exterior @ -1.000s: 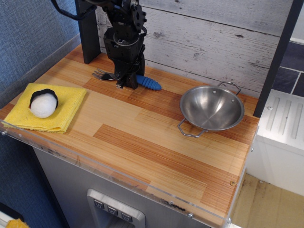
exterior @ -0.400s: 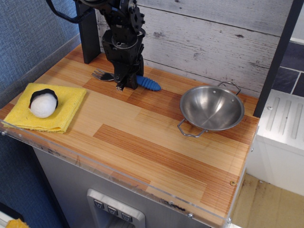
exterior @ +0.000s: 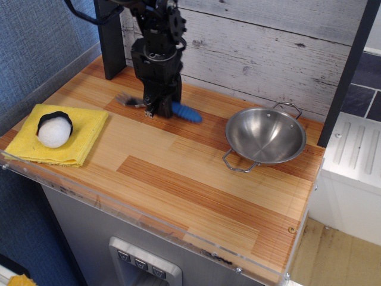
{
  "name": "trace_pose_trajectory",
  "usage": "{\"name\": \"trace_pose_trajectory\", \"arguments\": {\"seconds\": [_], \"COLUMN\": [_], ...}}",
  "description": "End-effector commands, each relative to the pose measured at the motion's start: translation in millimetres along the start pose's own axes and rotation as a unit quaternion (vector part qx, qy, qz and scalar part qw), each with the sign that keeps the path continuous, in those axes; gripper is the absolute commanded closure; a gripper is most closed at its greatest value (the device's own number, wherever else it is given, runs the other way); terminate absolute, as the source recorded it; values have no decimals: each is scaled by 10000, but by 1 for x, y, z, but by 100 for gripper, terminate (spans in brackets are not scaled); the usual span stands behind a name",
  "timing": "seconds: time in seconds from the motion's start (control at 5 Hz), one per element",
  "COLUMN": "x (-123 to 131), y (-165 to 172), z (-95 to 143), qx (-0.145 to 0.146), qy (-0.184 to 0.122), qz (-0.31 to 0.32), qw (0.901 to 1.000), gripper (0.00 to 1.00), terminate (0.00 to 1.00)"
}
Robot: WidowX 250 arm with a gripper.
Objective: Put fork between and Infront of towel and bowl
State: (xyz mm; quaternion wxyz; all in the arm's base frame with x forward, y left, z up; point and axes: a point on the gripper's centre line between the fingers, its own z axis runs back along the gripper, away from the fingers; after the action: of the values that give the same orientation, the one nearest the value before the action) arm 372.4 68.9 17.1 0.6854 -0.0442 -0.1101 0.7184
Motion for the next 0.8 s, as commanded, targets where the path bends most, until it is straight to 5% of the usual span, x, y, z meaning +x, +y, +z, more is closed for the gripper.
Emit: {"name": "trace_pose_trajectory", "arguments": {"seconds": [0.0, 0.6], "x": [-22, -54], "y": [-2, 58], "z": [59, 68], "qx": [-641, -364], "qy": [-17, 201], "qz": [-15, -262], "qw": [9979, 9988], "gripper": [100, 100], "terminate": [0, 0]}}
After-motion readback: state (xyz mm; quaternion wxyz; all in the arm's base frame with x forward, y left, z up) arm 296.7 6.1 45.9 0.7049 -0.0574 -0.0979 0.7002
